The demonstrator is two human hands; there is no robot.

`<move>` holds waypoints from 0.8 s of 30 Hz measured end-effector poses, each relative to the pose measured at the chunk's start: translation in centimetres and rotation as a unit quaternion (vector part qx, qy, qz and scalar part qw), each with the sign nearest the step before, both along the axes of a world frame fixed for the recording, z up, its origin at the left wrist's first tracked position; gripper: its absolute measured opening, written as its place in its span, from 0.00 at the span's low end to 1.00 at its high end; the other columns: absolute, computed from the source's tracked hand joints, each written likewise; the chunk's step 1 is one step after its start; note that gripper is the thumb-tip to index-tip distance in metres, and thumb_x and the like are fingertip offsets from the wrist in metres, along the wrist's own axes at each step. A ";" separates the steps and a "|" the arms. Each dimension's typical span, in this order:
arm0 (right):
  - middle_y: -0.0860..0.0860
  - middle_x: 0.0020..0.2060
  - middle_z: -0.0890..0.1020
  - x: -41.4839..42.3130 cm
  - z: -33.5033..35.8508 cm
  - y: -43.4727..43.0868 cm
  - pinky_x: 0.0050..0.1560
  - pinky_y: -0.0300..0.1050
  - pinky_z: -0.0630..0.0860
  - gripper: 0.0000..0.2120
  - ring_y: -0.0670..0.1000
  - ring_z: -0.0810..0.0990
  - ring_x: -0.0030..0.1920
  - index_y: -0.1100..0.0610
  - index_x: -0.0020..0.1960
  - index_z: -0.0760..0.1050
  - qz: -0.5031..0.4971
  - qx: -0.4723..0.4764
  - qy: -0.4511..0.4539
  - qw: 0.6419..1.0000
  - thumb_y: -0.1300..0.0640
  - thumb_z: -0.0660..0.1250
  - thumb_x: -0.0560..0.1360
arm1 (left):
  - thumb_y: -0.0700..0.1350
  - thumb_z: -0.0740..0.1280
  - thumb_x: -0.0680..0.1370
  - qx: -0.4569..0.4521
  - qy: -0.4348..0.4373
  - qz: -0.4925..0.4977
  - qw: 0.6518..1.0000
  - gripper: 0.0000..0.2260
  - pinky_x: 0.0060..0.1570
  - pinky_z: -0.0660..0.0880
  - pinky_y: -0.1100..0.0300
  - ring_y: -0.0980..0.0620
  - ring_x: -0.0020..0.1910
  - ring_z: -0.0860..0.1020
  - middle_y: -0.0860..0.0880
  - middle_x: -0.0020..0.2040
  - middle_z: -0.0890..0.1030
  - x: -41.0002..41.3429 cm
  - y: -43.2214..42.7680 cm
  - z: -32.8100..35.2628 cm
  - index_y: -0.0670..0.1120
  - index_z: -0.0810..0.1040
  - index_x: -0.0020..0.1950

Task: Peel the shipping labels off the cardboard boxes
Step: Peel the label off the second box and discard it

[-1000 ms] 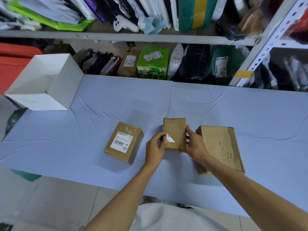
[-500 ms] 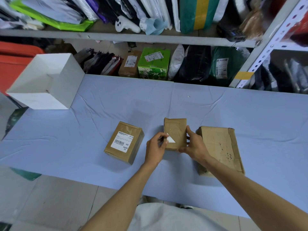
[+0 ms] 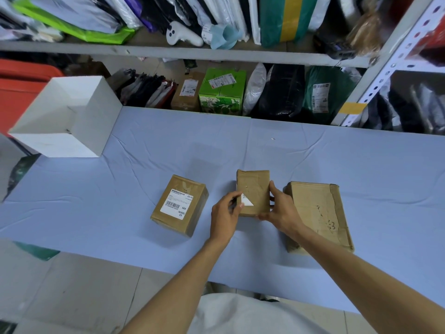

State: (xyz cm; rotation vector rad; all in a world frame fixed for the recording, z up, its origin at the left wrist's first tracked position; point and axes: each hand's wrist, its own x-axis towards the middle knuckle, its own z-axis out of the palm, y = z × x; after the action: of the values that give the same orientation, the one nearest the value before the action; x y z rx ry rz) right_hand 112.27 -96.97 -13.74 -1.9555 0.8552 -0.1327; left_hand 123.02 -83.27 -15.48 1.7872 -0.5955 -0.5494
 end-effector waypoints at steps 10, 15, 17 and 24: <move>0.42 0.48 0.76 -0.1 0.0 0.0 0.37 0.33 0.79 0.42 0.41 0.78 0.45 0.61 0.68 0.63 0.001 0.006 0.004 1.000 0.64 0.80 0.59 | 0.40 0.68 0.77 0.031 -0.053 -0.025 0.998 0.11 0.55 0.79 0.56 0.53 0.55 0.80 0.48 0.56 0.82 0.4 0.1 -0.3 0.47 0.78 0.59; 0.46 0.48 0.79 0.0 0.0 0.1 0.41 0.46 0.82 0.40 0.47 0.80 0.46 0.62 0.66 0.64 -0.001 0.000 -0.003 1.000 0.65 0.80 0.59 | 0.38 0.69 0.75 0.027 -0.015 -0.023 0.999 0.12 0.53 0.79 0.62 0.57 0.53 0.81 0.49 0.54 0.82 0.6 -0.1 0.0 0.48 0.79 0.57; 0.48 0.48 0.79 -0.1 0.0 0.0 0.43 0.48 0.82 0.39 0.50 0.81 0.46 0.61 0.65 0.65 -0.001 -0.001 -0.002 1.000 0.65 0.80 0.59 | 0.37 0.70 0.74 0.035 -0.009 -0.025 0.999 0.12 0.52 0.78 0.65 0.59 0.51 0.80 0.51 0.52 0.82 0.7 -0.3 0.3 0.49 0.79 0.55; 0.51 0.50 0.79 -0.1 -0.1 0.0 0.46 0.50 0.81 0.46 0.53 0.79 0.49 0.62 0.72 0.60 0.009 -0.008 -0.008 1.000 0.66 0.79 0.60 | 0.33 0.70 0.72 0.074 -0.040 -0.071 0.994 0.10 0.49 0.79 0.65 0.57 0.47 0.80 0.52 0.48 0.78 1.7 -0.9 0.8 0.47 0.79 0.45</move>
State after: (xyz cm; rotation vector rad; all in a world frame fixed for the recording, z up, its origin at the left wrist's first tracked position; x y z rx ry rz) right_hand 112.18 -96.95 -13.80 -1.9733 0.8285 -0.1452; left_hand 124.72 -84.12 -14.69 1.9242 -0.7576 -0.6355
